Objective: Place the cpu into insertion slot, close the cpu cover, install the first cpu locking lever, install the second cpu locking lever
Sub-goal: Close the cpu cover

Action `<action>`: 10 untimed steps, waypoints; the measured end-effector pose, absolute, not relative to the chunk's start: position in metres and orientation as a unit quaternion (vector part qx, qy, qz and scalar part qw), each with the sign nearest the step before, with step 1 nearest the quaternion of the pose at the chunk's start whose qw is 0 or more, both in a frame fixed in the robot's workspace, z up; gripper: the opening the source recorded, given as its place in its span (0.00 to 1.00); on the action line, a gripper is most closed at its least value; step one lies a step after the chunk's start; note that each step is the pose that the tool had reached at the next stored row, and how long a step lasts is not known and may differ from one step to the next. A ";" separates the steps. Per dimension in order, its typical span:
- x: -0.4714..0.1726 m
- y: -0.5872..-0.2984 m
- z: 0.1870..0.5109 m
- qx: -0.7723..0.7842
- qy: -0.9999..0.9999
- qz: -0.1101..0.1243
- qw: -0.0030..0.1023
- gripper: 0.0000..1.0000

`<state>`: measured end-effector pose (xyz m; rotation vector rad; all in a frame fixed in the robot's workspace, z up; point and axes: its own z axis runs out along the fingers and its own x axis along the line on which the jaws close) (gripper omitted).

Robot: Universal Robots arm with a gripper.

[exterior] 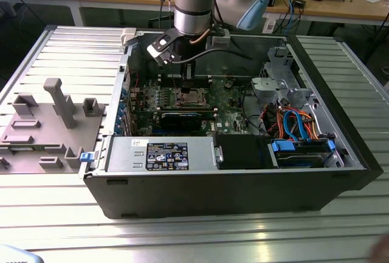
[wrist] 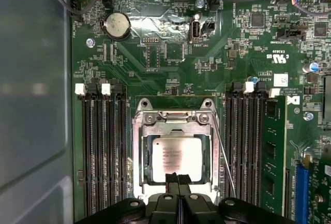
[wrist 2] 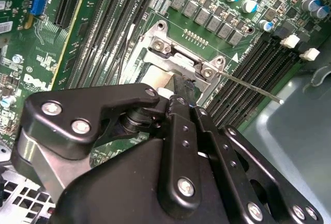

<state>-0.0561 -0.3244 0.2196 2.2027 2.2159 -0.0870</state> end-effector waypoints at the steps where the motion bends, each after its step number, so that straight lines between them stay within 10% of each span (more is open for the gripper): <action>1: -0.056 -0.324 0.219 0.705 0.709 -0.028 0.008 0.11; 10: -0.056 -0.324 0.214 0.705 0.709 -0.028 0.008 0.11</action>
